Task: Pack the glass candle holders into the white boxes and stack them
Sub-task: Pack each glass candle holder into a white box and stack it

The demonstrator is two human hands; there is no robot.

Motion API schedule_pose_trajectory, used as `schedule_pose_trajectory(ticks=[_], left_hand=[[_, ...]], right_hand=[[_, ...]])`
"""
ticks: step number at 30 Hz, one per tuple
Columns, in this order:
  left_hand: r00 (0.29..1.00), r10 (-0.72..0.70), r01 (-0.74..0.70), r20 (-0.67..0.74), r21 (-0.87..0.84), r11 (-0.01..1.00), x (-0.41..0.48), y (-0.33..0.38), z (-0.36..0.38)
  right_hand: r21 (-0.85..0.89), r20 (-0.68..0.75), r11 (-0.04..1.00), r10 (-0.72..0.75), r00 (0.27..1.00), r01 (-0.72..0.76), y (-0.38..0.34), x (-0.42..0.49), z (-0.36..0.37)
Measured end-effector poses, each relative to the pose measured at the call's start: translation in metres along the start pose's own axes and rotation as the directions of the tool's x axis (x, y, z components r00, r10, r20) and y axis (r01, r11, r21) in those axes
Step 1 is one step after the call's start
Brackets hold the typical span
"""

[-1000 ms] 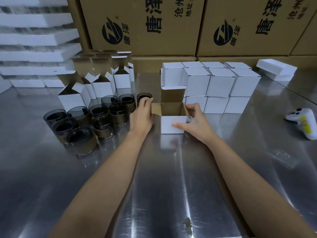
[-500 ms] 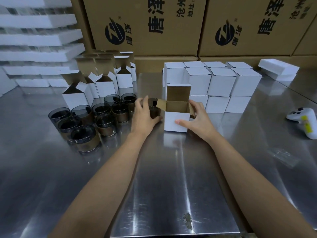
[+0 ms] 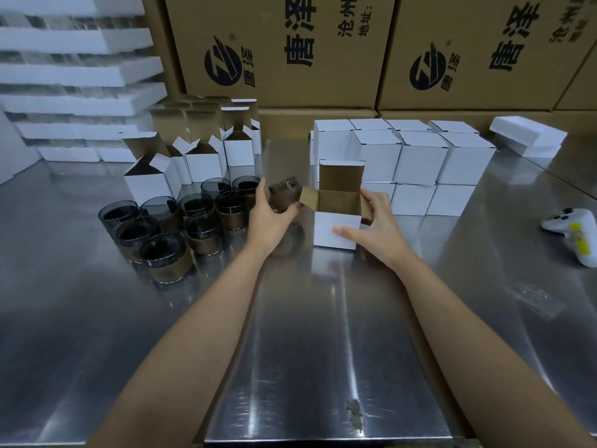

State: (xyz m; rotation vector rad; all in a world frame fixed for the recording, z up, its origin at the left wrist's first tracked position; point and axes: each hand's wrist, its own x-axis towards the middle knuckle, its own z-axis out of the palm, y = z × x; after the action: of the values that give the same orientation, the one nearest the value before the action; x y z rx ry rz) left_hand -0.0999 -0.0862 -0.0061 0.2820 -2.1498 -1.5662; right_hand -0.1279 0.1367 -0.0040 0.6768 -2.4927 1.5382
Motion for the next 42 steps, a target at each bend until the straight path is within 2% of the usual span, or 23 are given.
schedule_pose_trajectory(ticks=[2, 4, 7, 9, 11, 14, 16, 18, 21, 28, 32, 37, 42], left_hand=[[0.993, 0.052, -0.066, -0.105, -0.126, 0.990, -0.003, 0.004, -0.001], [0.958, 0.174, -0.221, -0.227, -0.202, 0.954, -0.010, 0.009, -0.003], [0.859, 0.397, -0.458, -0.325, -0.136, 0.879, -0.024, 0.021, -0.003], [0.779, 0.555, -0.591, -0.291, -0.048, 0.805, -0.034, 0.025, 0.002], [0.692, 0.695, -0.696, -0.196, 0.074, 0.714, -0.040, 0.026, 0.010], [0.609, 0.793, -0.781, -0.011, 0.168, 0.602, -0.044, 0.029, 0.016], [0.579, 0.813, -0.800, 0.061, 0.234, 0.552, -0.046, 0.031, 0.017], [0.601, 0.793, -0.782, 0.102, 0.283, 0.556, -0.046, 0.031, 0.016], [0.671, 0.733, -0.723, 0.113, 0.316, 0.614, -0.047, 0.032, 0.014], [0.757, 0.634, -0.634, 0.157, 0.410, 0.656, -0.047, 0.035, 0.015], [0.764, 0.624, -0.617, 0.166, 0.471, 0.631, -0.045, 0.038, 0.017], [0.799, 0.587, -0.575, 0.127, 0.444, 0.687, -0.048, 0.040, 0.018], [0.816, 0.547, -0.563, 0.190, 0.480, 0.673, -0.046, 0.036, 0.019]], right_hand=[[-0.006, -0.002, 1.000, -0.020, 1.000, 0.020, -0.001, -0.001, 0.000], [0.024, -0.004, 1.000, -0.012, 1.000, 0.012, -0.002, -0.001, 0.001], [0.027, -0.014, 1.000, 0.003, 1.000, -0.003, -0.003, -0.003, 0.003], [-0.007, -0.013, 0.999, -0.034, 0.999, 0.034, -0.005, -0.004, 0.006], [-0.062, -0.004, 0.996, -0.068, 0.998, 0.067, -0.008, -0.006, 0.009], [-0.099, 0.040, 0.986, -0.131, 0.991, 0.134, -0.011, -0.006, 0.012], [-0.098, 0.085, 0.985, -0.137, 0.987, 0.145, -0.012, -0.006, 0.012], [-0.104, 0.101, 0.985, -0.131, 0.986, 0.141, -0.012, -0.005, 0.013], [-0.106, 0.117, 0.986, -0.119, 0.986, 0.132, -0.012, -0.004, 0.013], [-0.102, 0.133, 0.985, -0.123, 0.983, 0.137, -0.017, -0.007, 0.014], [-0.107, 0.128, 0.985, -0.120, 0.985, 0.134, -0.020, -0.008, 0.014], [-0.107, 0.132, 0.987, -0.106, 0.986, 0.120, -0.020, -0.008, 0.015], [-0.098, 0.117, 0.989, -0.100, 0.988, 0.112, -0.018, -0.009, 0.018]])
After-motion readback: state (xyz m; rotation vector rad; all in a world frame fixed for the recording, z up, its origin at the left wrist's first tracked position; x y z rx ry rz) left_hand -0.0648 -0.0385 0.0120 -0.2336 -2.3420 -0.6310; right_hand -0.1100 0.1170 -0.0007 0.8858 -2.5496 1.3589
